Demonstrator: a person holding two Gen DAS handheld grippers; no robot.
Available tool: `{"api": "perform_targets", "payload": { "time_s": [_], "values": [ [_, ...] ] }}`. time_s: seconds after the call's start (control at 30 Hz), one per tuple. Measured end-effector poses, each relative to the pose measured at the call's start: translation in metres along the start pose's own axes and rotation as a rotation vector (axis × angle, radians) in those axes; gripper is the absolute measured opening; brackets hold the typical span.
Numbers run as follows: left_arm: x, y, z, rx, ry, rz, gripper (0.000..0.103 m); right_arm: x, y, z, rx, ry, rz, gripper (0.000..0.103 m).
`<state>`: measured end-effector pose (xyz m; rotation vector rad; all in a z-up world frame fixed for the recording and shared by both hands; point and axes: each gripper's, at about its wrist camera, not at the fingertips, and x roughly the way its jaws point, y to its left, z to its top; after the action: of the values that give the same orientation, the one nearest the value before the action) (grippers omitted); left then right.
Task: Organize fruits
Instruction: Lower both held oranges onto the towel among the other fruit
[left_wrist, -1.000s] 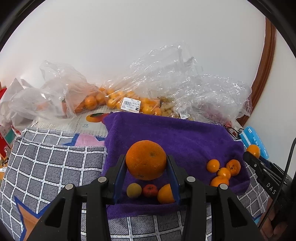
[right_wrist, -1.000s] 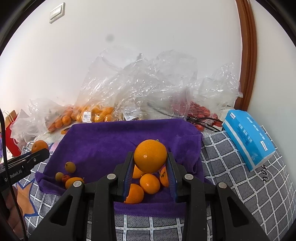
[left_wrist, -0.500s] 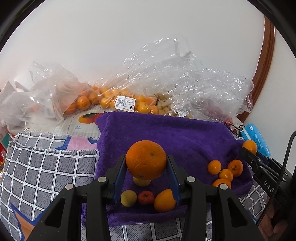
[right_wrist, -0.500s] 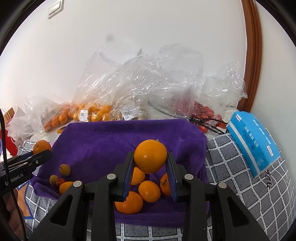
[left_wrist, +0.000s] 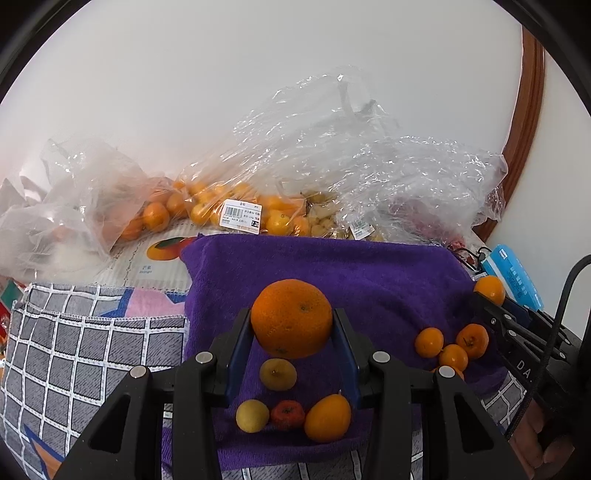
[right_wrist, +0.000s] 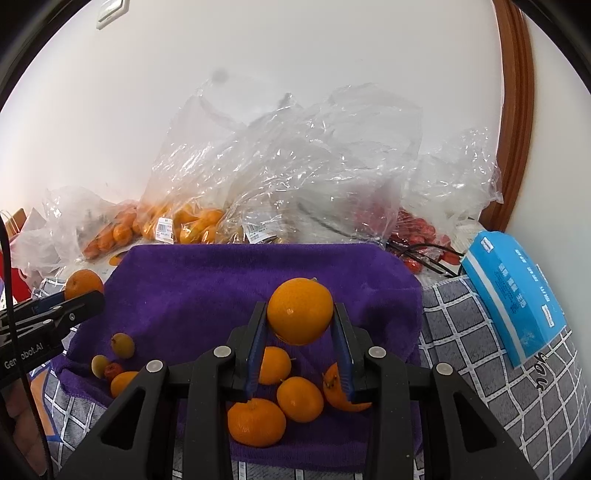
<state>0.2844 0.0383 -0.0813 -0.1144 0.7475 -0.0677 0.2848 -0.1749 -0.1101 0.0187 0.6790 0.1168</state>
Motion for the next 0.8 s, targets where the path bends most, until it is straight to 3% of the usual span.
{"api": "perform_targets", "payload": {
  "time_s": [0.8],
  "values": [
    [0.032,-0.002,-0.004,0.009,0.068,0.001,0.041,0.038,0.002,-0.014,-0.025,0.073,0.004,0.034]
  ]
}}
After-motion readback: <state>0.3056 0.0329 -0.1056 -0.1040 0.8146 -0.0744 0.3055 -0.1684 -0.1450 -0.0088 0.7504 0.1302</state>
